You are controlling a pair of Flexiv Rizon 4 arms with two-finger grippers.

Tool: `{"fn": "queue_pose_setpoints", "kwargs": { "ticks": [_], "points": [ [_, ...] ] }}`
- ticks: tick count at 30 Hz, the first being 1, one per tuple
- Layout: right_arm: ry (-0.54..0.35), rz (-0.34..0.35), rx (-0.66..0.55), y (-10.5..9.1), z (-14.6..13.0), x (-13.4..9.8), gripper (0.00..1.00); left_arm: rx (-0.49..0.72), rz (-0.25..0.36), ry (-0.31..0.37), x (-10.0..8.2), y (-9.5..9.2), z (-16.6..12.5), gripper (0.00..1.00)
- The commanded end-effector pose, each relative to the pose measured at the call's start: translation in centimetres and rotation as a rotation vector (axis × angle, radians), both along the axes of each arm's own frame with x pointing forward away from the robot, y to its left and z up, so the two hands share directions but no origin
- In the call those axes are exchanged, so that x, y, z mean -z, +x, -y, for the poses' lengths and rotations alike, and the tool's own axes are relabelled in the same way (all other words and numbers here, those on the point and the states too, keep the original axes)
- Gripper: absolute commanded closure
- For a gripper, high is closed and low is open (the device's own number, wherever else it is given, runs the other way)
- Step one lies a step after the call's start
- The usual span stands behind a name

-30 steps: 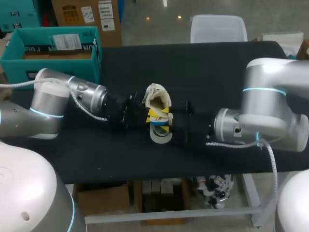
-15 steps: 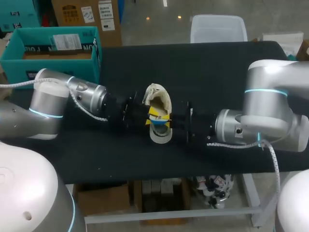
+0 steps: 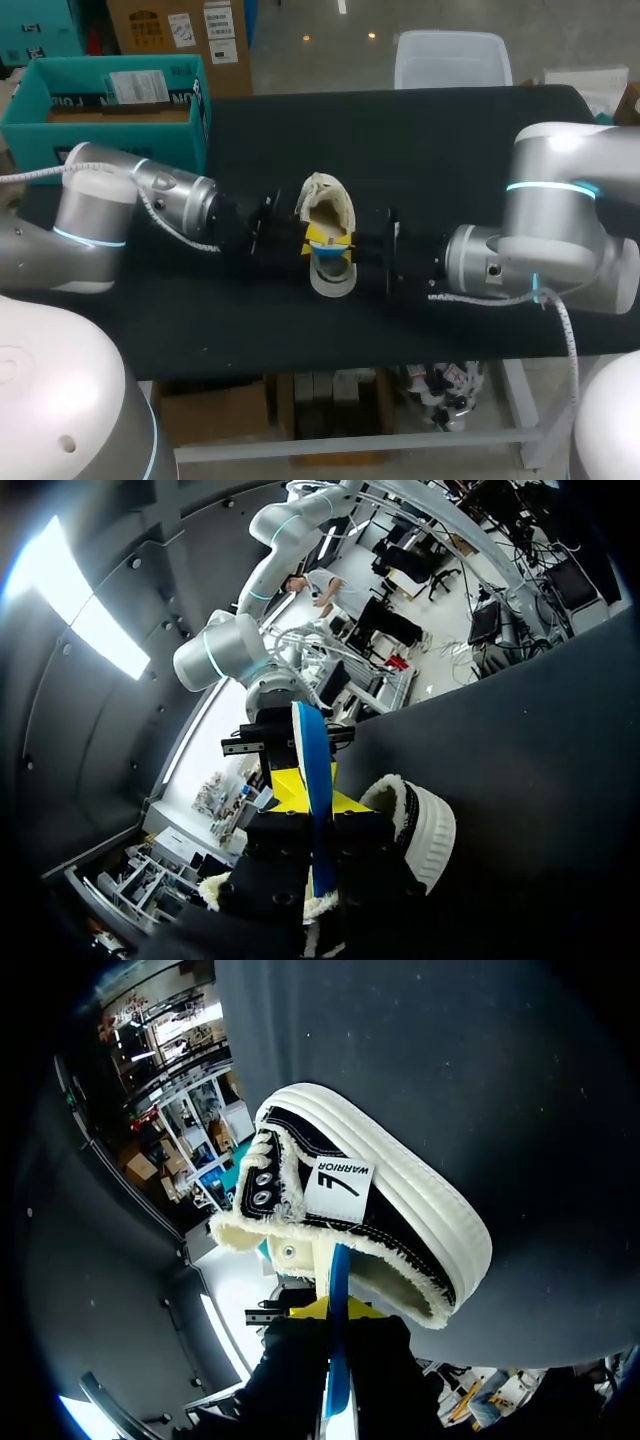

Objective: Open the shoe tongue, take the insole out of the shoe, put the insole back into the shoe, and pack the shoe into the shoebox

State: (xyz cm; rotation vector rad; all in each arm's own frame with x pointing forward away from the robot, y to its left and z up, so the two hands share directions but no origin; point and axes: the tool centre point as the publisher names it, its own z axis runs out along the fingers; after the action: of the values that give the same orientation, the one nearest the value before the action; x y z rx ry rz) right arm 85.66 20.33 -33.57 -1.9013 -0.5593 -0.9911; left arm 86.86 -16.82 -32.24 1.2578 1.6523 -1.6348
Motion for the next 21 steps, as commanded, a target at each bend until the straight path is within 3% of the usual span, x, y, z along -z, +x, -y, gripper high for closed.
{"fn": "queue_pose_setpoints", "kwargs": {
  "ticks": [1,11,18,20,21],
  "points": [
    [0.008,0.003,0.003,1.0,-0.2,0.9,1.0,-0.02,0.022,0.001,0.6,0.5,0.0,1.0],
    [0.008,-0.012,-0.007,2.9,-0.7,1.9,1.0,-0.072,0.027,0.005,1.7,2.6,-0.2,1.0],
    [-0.003,-0.027,0.002,2.7,-0.5,1.9,1.0,-0.069,0.011,0.007,2.0,2.8,-0.1,1.0],
    [-0.002,-0.027,0.006,2.4,-0.3,1.8,0.79,-0.067,0.009,0.006,2.0,2.8,-0.1,1.0],
    [0.002,-0.025,0.008,2.3,-0.2,1.6,0.62,-0.066,0.008,0.006,2.0,2.7,-0.1,1.0]
  ]
}}
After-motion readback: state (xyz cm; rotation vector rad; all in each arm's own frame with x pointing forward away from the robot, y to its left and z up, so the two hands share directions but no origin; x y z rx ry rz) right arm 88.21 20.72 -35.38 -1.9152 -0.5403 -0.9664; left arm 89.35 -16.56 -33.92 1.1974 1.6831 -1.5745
